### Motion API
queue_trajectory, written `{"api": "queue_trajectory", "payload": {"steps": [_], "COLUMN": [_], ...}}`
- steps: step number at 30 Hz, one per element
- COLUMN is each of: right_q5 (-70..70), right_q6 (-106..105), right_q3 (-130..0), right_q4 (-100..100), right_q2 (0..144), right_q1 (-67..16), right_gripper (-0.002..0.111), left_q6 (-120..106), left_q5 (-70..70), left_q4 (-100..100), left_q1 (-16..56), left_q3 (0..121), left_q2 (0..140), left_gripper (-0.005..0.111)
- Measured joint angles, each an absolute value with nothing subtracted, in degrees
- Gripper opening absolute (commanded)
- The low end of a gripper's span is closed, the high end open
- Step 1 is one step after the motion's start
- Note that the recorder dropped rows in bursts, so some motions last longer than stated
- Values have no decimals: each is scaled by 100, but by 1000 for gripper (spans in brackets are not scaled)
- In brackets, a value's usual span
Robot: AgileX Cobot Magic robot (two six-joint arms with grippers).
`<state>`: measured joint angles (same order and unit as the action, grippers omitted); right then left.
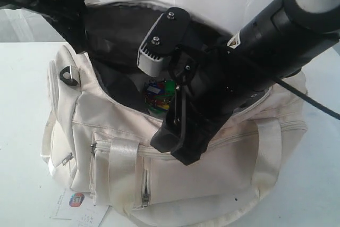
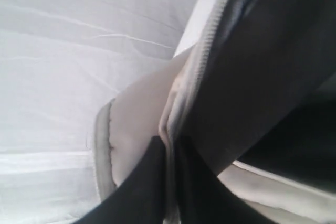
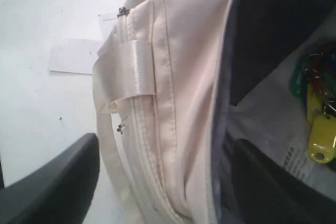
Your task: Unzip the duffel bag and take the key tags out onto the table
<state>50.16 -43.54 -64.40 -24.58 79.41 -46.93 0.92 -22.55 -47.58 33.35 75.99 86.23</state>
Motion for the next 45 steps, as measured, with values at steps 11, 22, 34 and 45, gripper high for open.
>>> {"api": "queue_trajectory", "payload": {"steps": [11, 22, 34, 45], "right_q5": [5005, 5005, 5005, 5005], "right_q6": [-4343, -4258, -4258, -4255], "right_q3": [-6440, -6440, -6440, -6440], "right_q4": [-2458, -2480, -2480, -2480], "right_q2": [7941, 7941, 7941, 7941], "right_q1": [-4693, -4693, -4693, -4693], "right_gripper": [66, 66, 66, 66], "left_q6": [2048, 2069, 2544, 3065], "left_q5": [-2078, -2402, -2730, -3005], "left_q4": [-4994, -5233, -5788, -6615], "left_q1": [2377, 2322, 2322, 2322], "left_q3": [7599, 7648, 8255, 8893], "left_q2": [9479, 9623, 9623, 9623], "left_gripper": [16, 87, 88, 88]}}
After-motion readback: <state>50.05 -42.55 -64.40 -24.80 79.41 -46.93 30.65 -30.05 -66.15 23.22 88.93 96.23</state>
